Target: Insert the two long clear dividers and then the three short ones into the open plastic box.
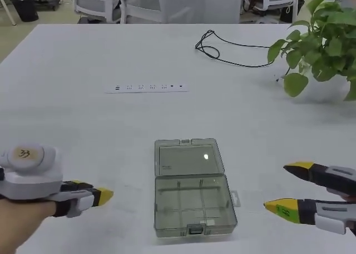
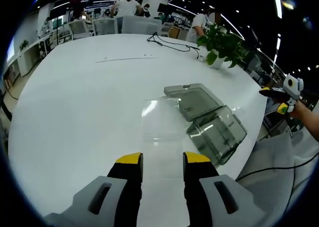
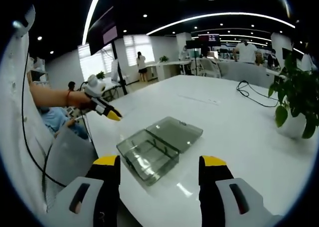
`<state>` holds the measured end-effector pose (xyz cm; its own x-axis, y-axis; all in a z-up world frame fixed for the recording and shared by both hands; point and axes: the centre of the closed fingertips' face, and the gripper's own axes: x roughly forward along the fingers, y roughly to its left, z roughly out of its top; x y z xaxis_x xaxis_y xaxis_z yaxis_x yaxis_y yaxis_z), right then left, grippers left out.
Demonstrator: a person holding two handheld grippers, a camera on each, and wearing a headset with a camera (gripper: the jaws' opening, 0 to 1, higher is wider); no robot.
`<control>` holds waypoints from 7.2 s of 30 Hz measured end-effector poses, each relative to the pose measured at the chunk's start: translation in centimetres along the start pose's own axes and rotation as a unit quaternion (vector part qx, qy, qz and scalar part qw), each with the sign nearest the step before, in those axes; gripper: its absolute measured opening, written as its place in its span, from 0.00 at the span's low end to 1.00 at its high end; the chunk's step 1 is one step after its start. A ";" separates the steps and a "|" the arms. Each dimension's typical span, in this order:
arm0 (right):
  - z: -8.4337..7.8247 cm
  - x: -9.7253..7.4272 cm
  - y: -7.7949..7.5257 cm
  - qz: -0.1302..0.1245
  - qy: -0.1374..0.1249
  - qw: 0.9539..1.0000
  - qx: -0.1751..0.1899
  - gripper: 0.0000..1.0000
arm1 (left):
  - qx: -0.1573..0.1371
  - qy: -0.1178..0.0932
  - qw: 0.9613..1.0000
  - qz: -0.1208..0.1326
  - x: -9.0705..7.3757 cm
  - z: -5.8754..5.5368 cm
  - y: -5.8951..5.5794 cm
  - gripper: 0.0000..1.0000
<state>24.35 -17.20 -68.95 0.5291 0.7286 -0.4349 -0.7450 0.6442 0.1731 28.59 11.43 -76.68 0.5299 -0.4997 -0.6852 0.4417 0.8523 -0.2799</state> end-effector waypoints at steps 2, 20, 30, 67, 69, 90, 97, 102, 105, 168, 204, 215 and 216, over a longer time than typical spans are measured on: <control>0.6 0.2 0.3 0.003 -0.006 1.000 0.009 0.62 | -0.003 -0.011 1.000 -0.010 0.0 0.6 -0.9 0.30; 5.7 3.1 3.6 0.022 -0.071 0.995 0.059 0.46 | -0.012 -0.074 0.993 -0.092 0.1 4.5 -8.4 0.30; 6.8 4.8 5.1 0.027 -0.079 0.993 0.087 0.37 | -0.009 -0.091 0.989 -0.119 0.0 5.3 -11.1 0.30; 5.8 9.7 7.5 0.018 -0.043 0.980 0.194 0.08 | 0.034 -0.112 0.980 -0.163 -0.1 6.0 -16.2 0.31; 5.8 9.8 7.6 0.014 -0.038 0.981 0.188 0.07 | 0.032 -0.113 0.980 -0.159 -0.1 6.0 -16.1 0.30; 5.8 9.2 6.1 0.002 -0.021 0.973 0.231 0.07 | 0.080 -0.117 0.975 -0.170 -0.8 5.5 -15.5 0.44; 5.6 8.7 5.2 -0.007 -0.001 0.971 0.241 0.07 | 0.114 -0.114 0.972 -0.174 -1.1 4.6 -14.9 0.52; 5.3 8.5 4.6 -0.016 0.018 0.971 0.239 0.07 | 0.139 -0.108 0.968 -0.178 -1.1 3.9 -14.5 0.57; 4.9 8.5 4.1 -0.023 0.034 0.970 0.241 0.07 | 0.150 -0.105 0.966 -0.182 -1.1 3.4 -14.3 0.60; -6.1 11.3 0.4 -0.151 0.278 0.880 0.355 0.06 | 0.202 -0.103 0.944 -0.240 -0.3 0.7 -13.0 0.85; -6.3 11.9 0.4 -0.150 0.282 0.879 0.353 0.06 | 0.197 -0.102 0.942 -0.251 -0.2 0.8 -13.3 0.85; -6.5 11.9 0.2 -0.151 0.289 0.882 0.341 0.06 | 0.197 -0.100 0.943 -0.250 -0.1 0.7 -13.3 0.85; -6.5 11.9 0.3 -0.151 0.290 0.883 0.337 0.06 | 0.197 -0.101 0.942 -0.251 -0.1 0.8 -13.4 0.85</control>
<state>27.75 -9.85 -79.84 0.2194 0.3849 -0.8965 -0.0903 0.9230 0.3742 23.19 -0.03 -72.34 0.2930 -0.8776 -0.3795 0.8864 0.3981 -0.2364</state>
